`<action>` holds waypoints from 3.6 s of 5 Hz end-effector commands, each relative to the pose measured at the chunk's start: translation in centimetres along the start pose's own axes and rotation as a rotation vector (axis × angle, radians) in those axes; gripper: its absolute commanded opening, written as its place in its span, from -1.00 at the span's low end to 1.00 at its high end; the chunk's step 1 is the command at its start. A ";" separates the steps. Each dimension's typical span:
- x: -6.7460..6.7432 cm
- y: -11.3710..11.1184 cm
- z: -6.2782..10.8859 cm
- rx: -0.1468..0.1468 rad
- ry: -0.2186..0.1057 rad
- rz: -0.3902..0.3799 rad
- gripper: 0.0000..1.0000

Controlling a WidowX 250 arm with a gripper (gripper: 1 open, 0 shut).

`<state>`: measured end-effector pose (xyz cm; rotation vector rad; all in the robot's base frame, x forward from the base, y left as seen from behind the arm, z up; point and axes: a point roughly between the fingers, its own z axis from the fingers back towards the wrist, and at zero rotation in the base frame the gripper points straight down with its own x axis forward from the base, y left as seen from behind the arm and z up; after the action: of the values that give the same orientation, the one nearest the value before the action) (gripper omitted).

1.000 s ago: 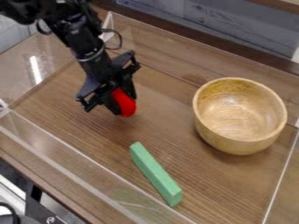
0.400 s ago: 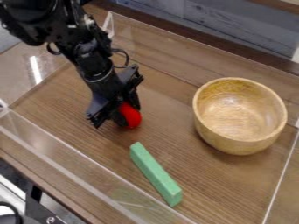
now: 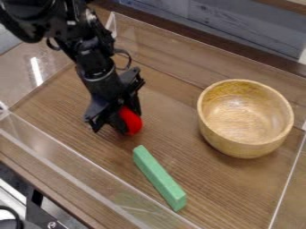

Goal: Move the red object to the left side of the table

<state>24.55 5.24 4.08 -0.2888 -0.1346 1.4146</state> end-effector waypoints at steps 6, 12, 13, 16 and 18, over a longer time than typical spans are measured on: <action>6.0 -3.1 1.6 -0.070 -0.082 0.025 -1.00; 15.4 -2.0 2.9 -0.086 -0.100 0.185 -1.00; 15.1 -2.7 2.0 -0.070 -0.086 0.208 -1.00; 16.3 -1.8 1.8 -0.052 -0.090 0.396 1.00; 16.6 -2.1 3.5 -0.035 -0.067 0.442 -1.00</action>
<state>27.80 20.82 4.91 -0.3020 -0.0879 1.8659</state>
